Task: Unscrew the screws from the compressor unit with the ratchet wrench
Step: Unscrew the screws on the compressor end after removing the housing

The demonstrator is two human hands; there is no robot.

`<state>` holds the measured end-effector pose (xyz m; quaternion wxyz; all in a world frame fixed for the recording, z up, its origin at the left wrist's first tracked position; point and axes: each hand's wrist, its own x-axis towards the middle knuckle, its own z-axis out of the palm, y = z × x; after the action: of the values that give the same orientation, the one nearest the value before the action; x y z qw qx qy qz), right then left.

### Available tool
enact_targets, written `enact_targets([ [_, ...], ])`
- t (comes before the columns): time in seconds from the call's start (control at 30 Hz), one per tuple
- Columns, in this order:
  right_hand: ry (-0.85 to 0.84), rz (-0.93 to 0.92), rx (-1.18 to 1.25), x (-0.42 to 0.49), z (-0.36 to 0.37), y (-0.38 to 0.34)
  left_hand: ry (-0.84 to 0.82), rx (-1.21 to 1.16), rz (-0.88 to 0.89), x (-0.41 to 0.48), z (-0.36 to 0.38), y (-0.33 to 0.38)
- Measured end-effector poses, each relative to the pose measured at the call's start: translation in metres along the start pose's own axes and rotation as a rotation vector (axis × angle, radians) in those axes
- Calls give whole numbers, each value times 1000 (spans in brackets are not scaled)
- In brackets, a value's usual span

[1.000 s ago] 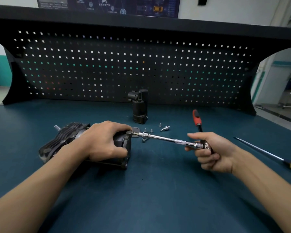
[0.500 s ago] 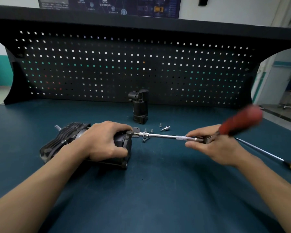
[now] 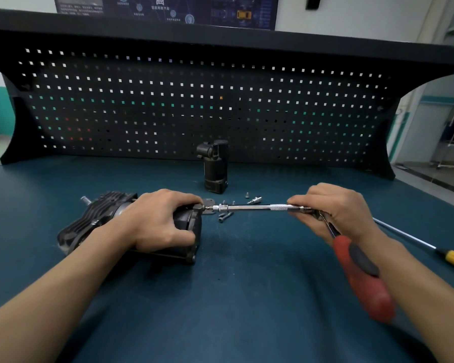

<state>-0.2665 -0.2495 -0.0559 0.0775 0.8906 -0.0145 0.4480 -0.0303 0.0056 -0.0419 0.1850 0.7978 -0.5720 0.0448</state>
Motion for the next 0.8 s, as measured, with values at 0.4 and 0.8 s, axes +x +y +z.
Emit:
enact_targets([
  [0.4,-335,453,564,-3,2,-10,5,5,-9,1,-1,-3],
  [0.8,-609,1258,1069,8,-4,-18,-2,-12,-2,1,-1,0],
])
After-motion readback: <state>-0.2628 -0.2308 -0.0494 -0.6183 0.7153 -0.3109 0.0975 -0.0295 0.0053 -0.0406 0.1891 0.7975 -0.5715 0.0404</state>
